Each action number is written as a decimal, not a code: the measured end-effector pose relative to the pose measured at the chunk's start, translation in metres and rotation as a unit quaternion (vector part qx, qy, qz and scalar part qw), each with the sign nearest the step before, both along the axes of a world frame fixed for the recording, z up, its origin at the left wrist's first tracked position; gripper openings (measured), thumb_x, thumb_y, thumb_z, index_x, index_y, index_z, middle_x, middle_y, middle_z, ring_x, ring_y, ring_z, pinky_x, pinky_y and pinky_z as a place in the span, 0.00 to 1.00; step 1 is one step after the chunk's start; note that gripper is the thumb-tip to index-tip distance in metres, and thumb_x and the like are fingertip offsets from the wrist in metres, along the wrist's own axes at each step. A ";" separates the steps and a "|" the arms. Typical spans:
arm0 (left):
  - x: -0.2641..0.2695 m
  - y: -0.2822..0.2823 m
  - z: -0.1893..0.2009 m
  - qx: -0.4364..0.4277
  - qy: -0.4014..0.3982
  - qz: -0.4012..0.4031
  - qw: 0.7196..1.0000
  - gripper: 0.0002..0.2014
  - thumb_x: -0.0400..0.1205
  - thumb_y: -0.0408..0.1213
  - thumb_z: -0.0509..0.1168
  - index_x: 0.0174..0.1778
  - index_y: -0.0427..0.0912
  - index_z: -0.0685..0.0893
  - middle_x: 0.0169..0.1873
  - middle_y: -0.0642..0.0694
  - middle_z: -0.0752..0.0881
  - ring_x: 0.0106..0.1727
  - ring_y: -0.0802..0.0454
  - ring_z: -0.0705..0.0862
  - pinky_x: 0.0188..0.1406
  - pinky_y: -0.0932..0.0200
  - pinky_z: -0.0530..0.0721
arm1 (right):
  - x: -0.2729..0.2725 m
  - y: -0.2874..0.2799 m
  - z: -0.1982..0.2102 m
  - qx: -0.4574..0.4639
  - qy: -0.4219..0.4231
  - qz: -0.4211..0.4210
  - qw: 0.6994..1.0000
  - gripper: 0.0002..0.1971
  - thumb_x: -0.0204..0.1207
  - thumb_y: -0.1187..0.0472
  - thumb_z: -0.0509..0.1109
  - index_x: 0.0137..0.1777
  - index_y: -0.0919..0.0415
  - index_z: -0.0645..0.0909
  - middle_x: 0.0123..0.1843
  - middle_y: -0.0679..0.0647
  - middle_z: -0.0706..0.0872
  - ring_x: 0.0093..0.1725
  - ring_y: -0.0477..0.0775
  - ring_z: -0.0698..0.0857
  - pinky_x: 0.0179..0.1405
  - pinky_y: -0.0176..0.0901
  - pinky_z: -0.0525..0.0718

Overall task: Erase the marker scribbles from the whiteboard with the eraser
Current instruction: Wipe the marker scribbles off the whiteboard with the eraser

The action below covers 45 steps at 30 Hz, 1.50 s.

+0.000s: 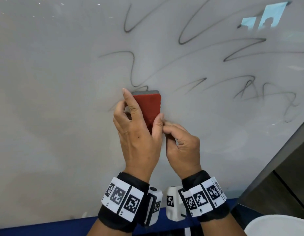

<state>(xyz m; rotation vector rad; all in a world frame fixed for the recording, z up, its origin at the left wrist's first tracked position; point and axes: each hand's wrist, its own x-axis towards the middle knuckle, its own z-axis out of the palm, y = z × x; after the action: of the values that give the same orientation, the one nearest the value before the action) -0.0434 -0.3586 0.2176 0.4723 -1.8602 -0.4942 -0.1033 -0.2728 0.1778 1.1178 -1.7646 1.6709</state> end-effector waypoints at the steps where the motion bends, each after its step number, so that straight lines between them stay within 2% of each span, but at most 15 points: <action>1: 0.000 -0.001 0.000 -0.004 -0.005 0.008 1.000 0.47 0.81 0.50 0.70 0.86 0.32 0.51 0.69 0.34 0.67 0.65 0.42 0.70 0.71 0.49 0.74 | -0.002 0.001 0.001 0.006 0.003 0.008 1.000 0.20 0.68 0.87 0.65 0.49 0.65 0.90 0.57 0.49 0.89 0.59 0.44 0.88 0.59 0.36 0.85; 4: -0.001 -0.005 -0.001 -0.027 -0.015 0.021 0.999 0.48 0.78 0.47 0.74 0.85 0.31 0.53 0.68 0.34 0.69 0.64 0.41 0.71 0.70 0.55 0.72 | -0.003 0.005 0.006 0.015 0.032 -0.009 0.999 0.19 0.66 0.86 0.65 0.45 0.66 0.91 0.53 0.48 0.90 0.55 0.49 0.89 0.57 0.42 0.87; 6: 0.002 -0.008 -0.003 -0.048 -0.003 0.022 0.999 0.46 0.77 0.44 0.76 0.84 0.30 0.57 0.67 0.35 0.69 0.63 0.41 0.73 0.67 0.49 0.77 | -0.006 0.011 0.012 -0.014 0.062 -0.091 0.994 0.17 0.68 0.84 0.67 0.45 0.65 0.90 0.52 0.51 0.90 0.54 0.55 0.87 0.59 0.42 0.84; 9: 0.006 -0.013 -0.008 -0.077 0.039 0.046 0.995 0.41 0.78 0.42 0.76 0.81 0.29 0.65 0.65 0.35 0.72 0.60 0.42 0.73 0.62 0.46 0.81 | -0.020 0.025 0.018 -0.044 0.082 -0.250 0.964 0.14 0.73 0.77 0.74 0.56 0.66 0.88 0.65 0.60 0.87 0.63 0.65 0.83 0.71 0.43 0.74; 14: 0.011 -0.024 -0.010 -0.051 0.076 0.117 0.989 0.35 0.79 0.39 0.75 0.78 0.27 0.70 0.64 0.28 0.77 0.59 0.41 0.71 0.66 0.49 0.71 | -0.039 0.029 0.009 0.024 0.002 -0.311 0.950 0.37 0.75 0.49 0.78 0.81 0.59 0.70 0.85 0.64 0.61 0.83 0.63 0.61 0.79 0.67 0.66; 17: 0.007 -0.026 -0.006 -0.004 0.094 0.141 0.986 0.37 0.79 0.39 0.75 0.79 0.26 0.69 0.66 0.28 0.76 0.61 0.42 0.69 0.68 0.49 0.70 | -0.041 0.025 0.002 0.057 0.012 -0.313 0.948 0.43 0.75 0.43 0.75 0.85 0.60 0.63 0.87 0.66 0.55 0.86 0.65 0.54 0.83 0.65 0.59; 20: 0.003 -0.023 -0.002 0.015 0.096 0.152 0.984 0.37 0.78 0.40 0.74 0.80 0.29 0.69 0.67 0.30 0.75 0.62 0.40 0.70 0.67 0.45 0.71 | -0.041 0.023 0.001 0.054 0.009 -0.315 0.948 0.43 0.76 0.42 0.74 0.85 0.60 0.63 0.87 0.66 0.54 0.86 0.66 0.53 0.84 0.62 0.57; 25: -0.001 -0.013 -0.005 -0.180 0.010 0.105 0.978 0.30 0.81 0.42 0.72 0.78 0.39 0.74 0.69 0.45 0.73 0.63 0.41 0.73 0.60 0.40 0.72 | -0.040 0.021 0.000 0.051 0.004 -0.313 0.948 0.42 0.76 0.43 0.74 0.85 0.61 0.63 0.87 0.66 0.54 0.87 0.65 0.53 0.85 0.59 0.56; 30: -0.003 -0.021 0.015 -0.037 0.096 0.143 0.984 0.35 0.78 0.41 0.74 0.79 0.32 0.72 0.67 0.32 0.77 0.60 0.39 0.72 0.65 0.46 0.69 | -0.042 0.028 -0.001 0.056 0.017 -0.303 0.951 0.40 0.76 0.44 0.74 0.84 0.59 0.65 0.87 0.64 0.55 0.87 0.62 0.54 0.82 0.65 0.62; 32: -0.004 -0.019 0.018 -0.045 0.093 0.143 0.984 0.34 0.78 0.41 0.74 0.79 0.33 0.73 0.68 0.33 0.78 0.61 0.39 0.72 0.66 0.46 0.69 | -0.041 0.029 -0.003 0.057 0.015 -0.300 0.952 0.40 0.76 0.44 0.74 0.84 0.58 0.66 0.87 0.62 0.55 0.87 0.60 0.53 0.83 0.63 0.62; 35: -0.005 -0.013 0.011 -0.168 0.027 0.113 0.979 0.30 0.80 0.41 0.74 0.79 0.41 0.75 0.70 0.43 0.77 0.64 0.42 0.72 0.61 0.39 0.71 | -0.038 0.026 -0.004 0.047 0.011 -0.298 0.953 0.39 0.75 0.47 0.75 0.83 0.59 0.68 0.87 0.63 0.57 0.86 0.62 0.55 0.82 0.63 0.63; 37: -0.004 -0.016 0.010 -0.196 0.011 0.104 0.975 0.30 0.80 0.41 0.74 0.78 0.43 0.75 0.70 0.47 0.74 0.64 0.43 0.72 0.60 0.38 0.71 | -0.037 0.025 -0.006 0.036 0.015 -0.297 0.954 0.38 0.75 0.47 0.75 0.82 0.60 0.69 0.86 0.64 0.59 0.86 0.62 0.56 0.80 0.66 0.65; 39: -0.003 -0.020 0.018 -0.142 0.045 0.116 0.982 0.32 0.80 0.43 0.73 0.79 0.40 0.73 0.70 0.42 0.74 0.63 0.40 0.74 0.62 0.41 0.71 | -0.039 0.026 -0.006 0.026 0.019 -0.296 0.955 0.37 0.74 0.47 0.76 0.81 0.59 0.71 0.86 0.62 0.60 0.86 0.61 0.58 0.78 0.69 0.69; 43: -0.003 -0.026 0.043 -0.024 0.128 0.127 0.983 0.36 0.77 0.42 0.75 0.80 0.35 0.72 0.67 0.33 0.78 0.61 0.41 0.72 0.70 0.66 0.59 | -0.040 0.028 -0.005 0.005 0.014 -0.293 0.956 0.36 0.72 0.50 0.78 0.79 0.60 0.74 0.86 0.60 0.62 0.84 0.60 0.60 0.73 0.72 0.73; 45: -0.004 -0.021 0.042 -0.055 0.110 0.126 0.984 0.34 0.78 0.42 0.75 0.79 0.36 0.73 0.68 0.35 0.78 0.62 0.40 0.73 0.69 0.55 0.65 | -0.038 0.025 -0.004 -0.002 0.014 -0.292 0.956 0.34 0.71 0.53 0.79 0.77 0.62 0.76 0.85 0.62 0.63 0.84 0.61 0.61 0.75 0.70 0.72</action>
<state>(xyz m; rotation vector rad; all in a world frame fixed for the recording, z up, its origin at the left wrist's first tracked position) -0.0475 -0.3800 0.2598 0.5468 -1.5798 -0.2614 -0.1408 -0.2480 0.1736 0.5262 -1.8342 1.2837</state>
